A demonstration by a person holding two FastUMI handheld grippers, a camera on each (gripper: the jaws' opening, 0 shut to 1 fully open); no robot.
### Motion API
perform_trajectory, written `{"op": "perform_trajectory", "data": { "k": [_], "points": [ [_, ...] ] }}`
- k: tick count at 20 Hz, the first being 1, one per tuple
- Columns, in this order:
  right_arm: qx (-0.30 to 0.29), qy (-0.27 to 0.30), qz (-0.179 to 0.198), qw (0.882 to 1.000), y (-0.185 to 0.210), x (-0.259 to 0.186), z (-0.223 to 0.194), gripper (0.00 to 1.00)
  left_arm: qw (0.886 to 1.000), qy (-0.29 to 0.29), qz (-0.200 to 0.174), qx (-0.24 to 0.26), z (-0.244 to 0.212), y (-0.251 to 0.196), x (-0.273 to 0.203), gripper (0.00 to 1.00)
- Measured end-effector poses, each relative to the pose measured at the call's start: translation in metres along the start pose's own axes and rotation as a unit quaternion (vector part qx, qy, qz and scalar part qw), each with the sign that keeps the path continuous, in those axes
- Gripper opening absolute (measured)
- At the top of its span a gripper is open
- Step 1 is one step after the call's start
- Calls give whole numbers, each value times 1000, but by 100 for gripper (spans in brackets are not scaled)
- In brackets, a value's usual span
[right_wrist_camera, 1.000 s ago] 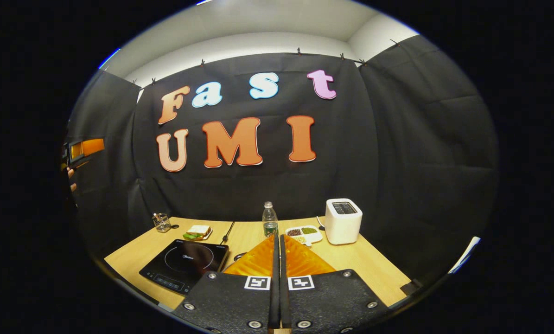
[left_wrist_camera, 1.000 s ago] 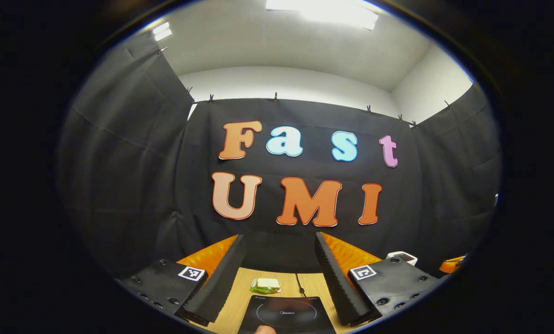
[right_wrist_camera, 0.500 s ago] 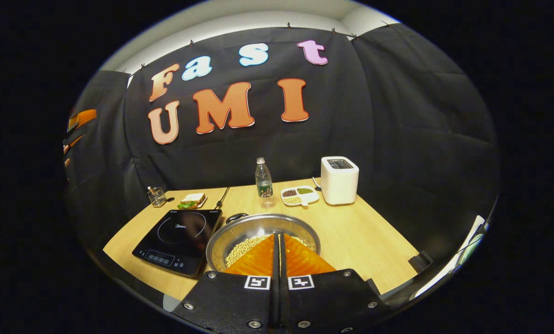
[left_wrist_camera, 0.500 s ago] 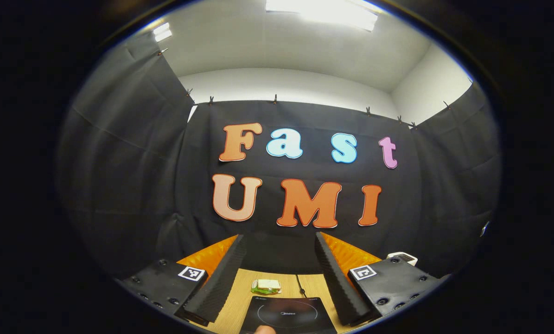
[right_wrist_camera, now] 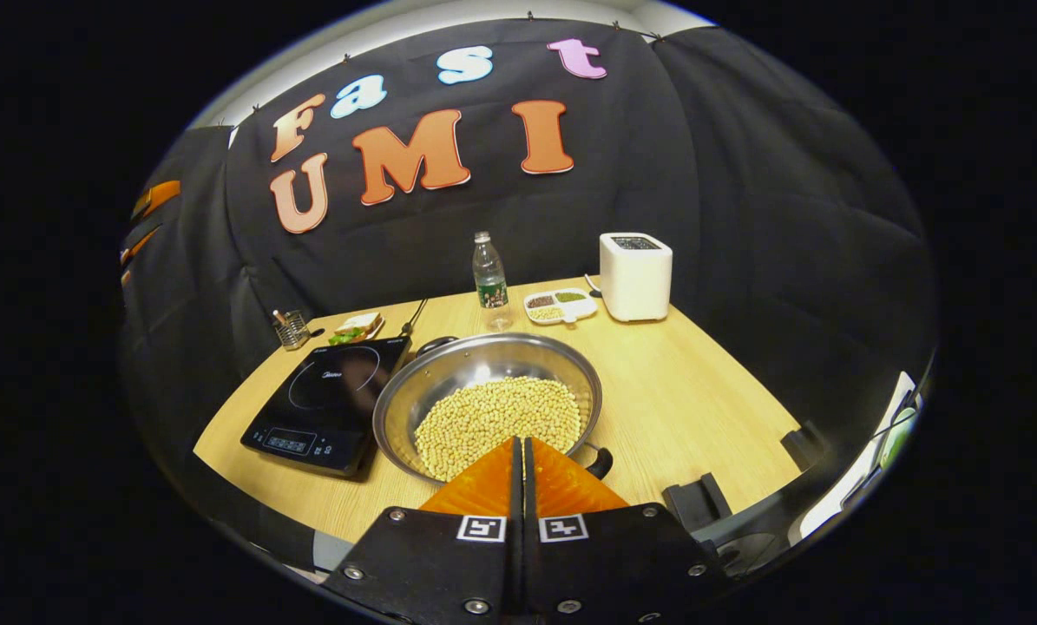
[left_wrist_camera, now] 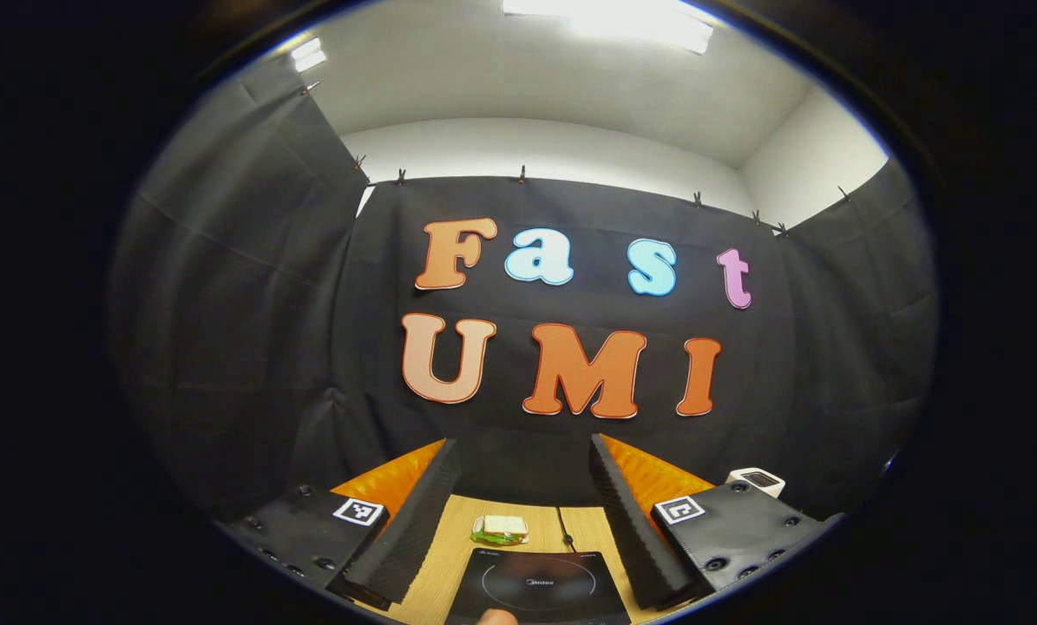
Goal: First push the handle of the pot to place it horizontally, then grasp the pot with both hands and set it on the induction cooktop.
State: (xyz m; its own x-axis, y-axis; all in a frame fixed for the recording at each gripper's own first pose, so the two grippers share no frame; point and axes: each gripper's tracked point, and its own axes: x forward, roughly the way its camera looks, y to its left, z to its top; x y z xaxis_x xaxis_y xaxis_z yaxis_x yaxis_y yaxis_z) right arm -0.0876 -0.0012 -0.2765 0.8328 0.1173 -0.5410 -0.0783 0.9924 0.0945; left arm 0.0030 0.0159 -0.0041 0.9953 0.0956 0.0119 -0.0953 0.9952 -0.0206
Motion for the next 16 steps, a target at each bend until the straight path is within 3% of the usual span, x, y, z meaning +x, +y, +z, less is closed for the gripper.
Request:
{"op": "perform_trajectory", "data": {
  "k": [10,16],
  "points": [
    [-8,89,47,995,17,12,-58,0,1000,5,-1,17,-3,-5,-2,99],
    [-9,103,19,994,-8,36,-65,0,1000,8,0,24,-5,-7,2,99]
  ]
}}
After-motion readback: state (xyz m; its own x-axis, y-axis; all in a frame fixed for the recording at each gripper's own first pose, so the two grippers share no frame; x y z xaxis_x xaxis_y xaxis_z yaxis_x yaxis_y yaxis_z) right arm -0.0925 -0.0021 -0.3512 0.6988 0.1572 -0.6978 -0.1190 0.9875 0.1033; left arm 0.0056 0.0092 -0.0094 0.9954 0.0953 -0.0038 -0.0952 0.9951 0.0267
